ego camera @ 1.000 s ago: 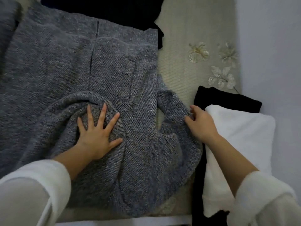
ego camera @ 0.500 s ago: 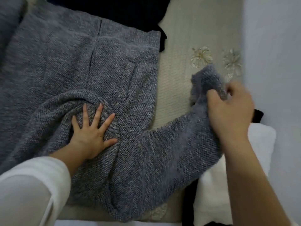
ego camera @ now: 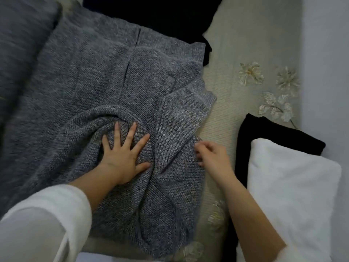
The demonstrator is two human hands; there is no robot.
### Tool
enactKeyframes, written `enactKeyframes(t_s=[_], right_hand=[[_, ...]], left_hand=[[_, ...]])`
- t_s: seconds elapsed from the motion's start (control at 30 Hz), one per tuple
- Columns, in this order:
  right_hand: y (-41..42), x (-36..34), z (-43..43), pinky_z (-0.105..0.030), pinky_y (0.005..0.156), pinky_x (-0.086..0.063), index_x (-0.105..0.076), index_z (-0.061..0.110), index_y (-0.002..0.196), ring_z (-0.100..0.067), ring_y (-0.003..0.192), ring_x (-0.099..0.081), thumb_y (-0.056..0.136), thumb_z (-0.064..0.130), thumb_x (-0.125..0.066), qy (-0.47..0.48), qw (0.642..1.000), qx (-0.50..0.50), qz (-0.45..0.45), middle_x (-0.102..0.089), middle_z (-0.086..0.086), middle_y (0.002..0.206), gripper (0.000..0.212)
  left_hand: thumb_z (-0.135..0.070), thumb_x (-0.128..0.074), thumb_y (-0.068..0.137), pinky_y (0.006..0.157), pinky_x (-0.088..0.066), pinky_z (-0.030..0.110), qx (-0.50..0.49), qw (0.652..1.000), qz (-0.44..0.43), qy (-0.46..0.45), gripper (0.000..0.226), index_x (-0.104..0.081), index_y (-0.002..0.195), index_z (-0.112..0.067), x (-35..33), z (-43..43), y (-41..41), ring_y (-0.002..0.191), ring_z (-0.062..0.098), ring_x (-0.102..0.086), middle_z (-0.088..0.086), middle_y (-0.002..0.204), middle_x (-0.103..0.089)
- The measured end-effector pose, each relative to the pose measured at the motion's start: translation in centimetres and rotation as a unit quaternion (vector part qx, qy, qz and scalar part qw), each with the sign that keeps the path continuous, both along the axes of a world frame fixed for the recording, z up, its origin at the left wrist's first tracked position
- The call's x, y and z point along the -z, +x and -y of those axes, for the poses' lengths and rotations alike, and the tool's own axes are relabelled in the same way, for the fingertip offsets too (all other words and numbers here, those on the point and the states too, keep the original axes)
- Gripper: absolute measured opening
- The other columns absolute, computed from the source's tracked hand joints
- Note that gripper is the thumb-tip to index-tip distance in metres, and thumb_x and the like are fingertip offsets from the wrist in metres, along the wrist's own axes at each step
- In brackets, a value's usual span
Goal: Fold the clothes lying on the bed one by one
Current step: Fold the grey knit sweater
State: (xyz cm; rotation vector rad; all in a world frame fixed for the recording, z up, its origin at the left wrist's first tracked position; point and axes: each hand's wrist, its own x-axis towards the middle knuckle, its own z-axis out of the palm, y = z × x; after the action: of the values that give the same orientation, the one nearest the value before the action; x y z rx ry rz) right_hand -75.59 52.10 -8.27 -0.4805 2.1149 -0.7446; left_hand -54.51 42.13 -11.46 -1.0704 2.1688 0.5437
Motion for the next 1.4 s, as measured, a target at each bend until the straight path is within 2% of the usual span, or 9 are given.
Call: enactKeyframes(t_s=[0.13, 0.23, 0.53, 0.7, 0.8, 0.93, 1.0, 1.27, 1.4], right_hand=[[1.6, 1.8, 1.9, -0.009, 0.070, -0.046, -0.060, 0.018, 0.123, -0.007, 0.085, -0.060, 0.090, 0.021, -0.056, 0.003, 0.998, -0.033, 0.056, -0.064, 0.000, 0.108, 0.034], [2.7, 2.9, 1.2, -0.033, 0.108, -0.036, -0.056, 0.026, 0.133, -0.019, 0.121, -0.045, 0.088, 0.027, -0.053, 0.044, 0.994, -0.086, -0.041, -0.050, 0.000, 0.127, 0.045], [4.8, 3.6, -6.0, -0.036, 0.116, 0.004, 0.008, 0.034, 0.151, 0.008, 0.134, 0.018, 0.078, 0.065, -0.061, 0.070, 0.968, -0.182, -0.159, 0.013, 0.029, 0.149, 0.105], [4.6, 3.8, -6.6, -0.035, 0.118, 0.004, 0.003, 0.034, 0.152, 0.011, 0.135, 0.021, 0.081, 0.071, -0.043, 0.046, 0.966, -0.187, -0.173, 0.012, 0.029, 0.150, 0.093], [4.6, 3.0, -6.8, -0.038, 0.119, 0.004, -0.004, 0.035, 0.152, 0.009, 0.138, 0.018, 0.076, 0.077, -0.020, 0.029, 0.972, -0.168, -0.161, 0.008, 0.027, 0.154, 0.088], [5.0, 1.5, -6.2, -0.032, 0.114, 0.009, -0.004, 0.044, 0.150, 0.010, 0.139, 0.017, 0.079, 0.078, -0.024, -0.009, 0.983, -0.126, -0.136, 0.008, 0.028, 0.155, 0.081], [5.7, 0.9, -5.8, -0.031, 0.114, 0.011, 0.002, 0.049, 0.148, 0.009, 0.139, 0.020, 0.080, 0.079, -0.022, -0.013, 0.979, -0.149, -0.136, 0.012, 0.028, 0.155, 0.078], [9.6, 1.4, -4.0, -0.033, 0.115, 0.013, 0.017, 0.050, 0.144, -0.002, 0.140, 0.028, 0.086, 0.073, -0.020, 0.050, 0.948, -0.251, -0.188, 0.028, 0.021, 0.152, 0.072], [10.5, 0.6, -3.0, -0.034, 0.120, -0.012, -0.008, 0.043, 0.149, 0.002, 0.144, -0.014, 0.096, 0.059, -0.025, -0.086, 0.985, -0.090, -0.122, -0.017, 0.029, 0.152, 0.058]], left_hand=[[-0.047, -0.039, 0.095, 0.110, -0.009, 0.061, -0.117, 0.991, -0.059, -0.004, 0.058, -0.018, 0.148, -0.040, -3.5, 0.2, -1.5, 0.141, 0.040, 0.010, 0.000, 0.158, 0.003], [-0.036, -0.038, 0.096, 0.101, -0.024, 0.049, -0.144, 0.956, -0.215, -0.137, 0.037, -0.052, 0.129, -0.027, -5.6, 0.9, -4.1, 0.125, 0.029, -0.019, -0.001, 0.136, -0.037], [-0.051, -0.062, 0.082, 0.098, -0.042, 0.044, 0.020, 0.984, -0.167, -0.054, 0.076, -0.034, 0.136, -0.005, -1.8, 1.4, -12.7, 0.132, 0.032, -0.028, 0.014, 0.141, -0.033], [-0.021, -0.051, 0.089, 0.061, -0.040, 0.034, -0.131, 0.937, -0.312, -0.083, 0.013, -0.049, 0.081, -0.012, -2.7, 3.7, -12.7, 0.079, 0.027, -0.053, 0.009, 0.081, -0.054], [-0.012, -0.049, 0.083, 0.054, -0.038, 0.027, -0.394, 0.804, -0.439, 0.074, 0.013, -0.053, 0.071, -0.013, -3.3, 6.7, -10.7, 0.060, 0.018, -0.046, 0.003, 0.064, -0.048], [-0.008, -0.049, 0.061, 0.083, -0.053, 0.042, -0.643, 0.464, -0.542, 0.279, 0.025, -0.054, 0.086, -0.012, -4.1, 10.0, -6.6, 0.082, 0.028, -0.058, 0.012, 0.089, -0.057], [-0.010, -0.051, 0.056, 0.086, -0.053, 0.052, -0.685, 0.411, -0.544, 0.256, 0.042, -0.055, 0.098, -0.010, -3.3, 11.6, -3.5, 0.090, 0.032, -0.063, 0.015, 0.101, -0.062], [-0.008, -0.051, 0.088, 0.049, -0.050, 0.023, -0.702, 0.527, -0.434, 0.206, 0.010, -0.058, 0.092, -0.015, -3.1, 14.6, 0.6, 0.069, 0.017, -0.063, 0.003, 0.087, -0.064], [-0.012, -0.059, 0.074, 0.071, -0.058, 0.040, -0.704, 0.504, -0.485, 0.123, 0.043, -0.061, 0.117, -0.014, -4.2, 18.1, 2.2, 0.088, 0.024, -0.069, 0.006, 0.103, -0.070]])
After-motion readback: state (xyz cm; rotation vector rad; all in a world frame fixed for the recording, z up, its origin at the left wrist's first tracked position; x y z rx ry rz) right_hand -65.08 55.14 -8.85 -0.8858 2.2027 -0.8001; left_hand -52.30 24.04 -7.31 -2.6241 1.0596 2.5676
